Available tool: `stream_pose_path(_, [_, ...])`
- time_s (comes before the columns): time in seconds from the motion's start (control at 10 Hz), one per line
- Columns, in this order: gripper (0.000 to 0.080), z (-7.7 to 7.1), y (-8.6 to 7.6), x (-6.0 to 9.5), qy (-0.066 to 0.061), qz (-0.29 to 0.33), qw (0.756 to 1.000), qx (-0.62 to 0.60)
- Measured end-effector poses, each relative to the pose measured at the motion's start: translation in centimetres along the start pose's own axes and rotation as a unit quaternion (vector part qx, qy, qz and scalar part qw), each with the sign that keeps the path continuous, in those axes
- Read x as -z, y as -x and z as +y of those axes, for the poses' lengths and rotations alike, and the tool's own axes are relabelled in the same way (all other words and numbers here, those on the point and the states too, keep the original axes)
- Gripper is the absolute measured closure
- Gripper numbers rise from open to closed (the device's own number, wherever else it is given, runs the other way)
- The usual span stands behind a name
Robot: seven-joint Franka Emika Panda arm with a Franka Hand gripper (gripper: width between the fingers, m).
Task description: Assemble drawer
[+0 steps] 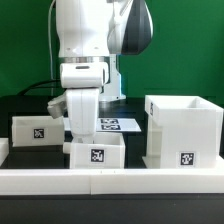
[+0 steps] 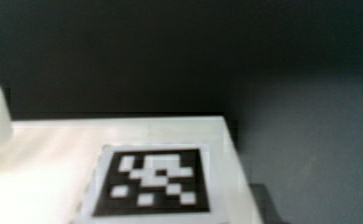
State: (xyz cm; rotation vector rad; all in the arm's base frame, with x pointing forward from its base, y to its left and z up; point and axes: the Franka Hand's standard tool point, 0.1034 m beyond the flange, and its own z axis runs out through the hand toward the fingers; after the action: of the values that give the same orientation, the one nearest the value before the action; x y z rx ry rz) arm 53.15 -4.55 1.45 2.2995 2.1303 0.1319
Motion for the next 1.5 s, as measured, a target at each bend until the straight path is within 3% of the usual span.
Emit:
stream_pose_path(0.3, [0.0758,0.8,-2.8,-0.2,-0.012,-0.004,0.999,0.035])
stream_pose_path(0.7, [0.0758,0.8,-2.8,-0.3,-0.014,-0.004,0.999,0.036])
stream_pose_path(1.0, [0.0758,0.3,-4.1,-0.4,-0.036,-0.011,0.997,0.067])
stream_pose_path(1.5, [0.0758,0.2,-4.1,-0.5,-0.037,-0.011,0.998,0.057])
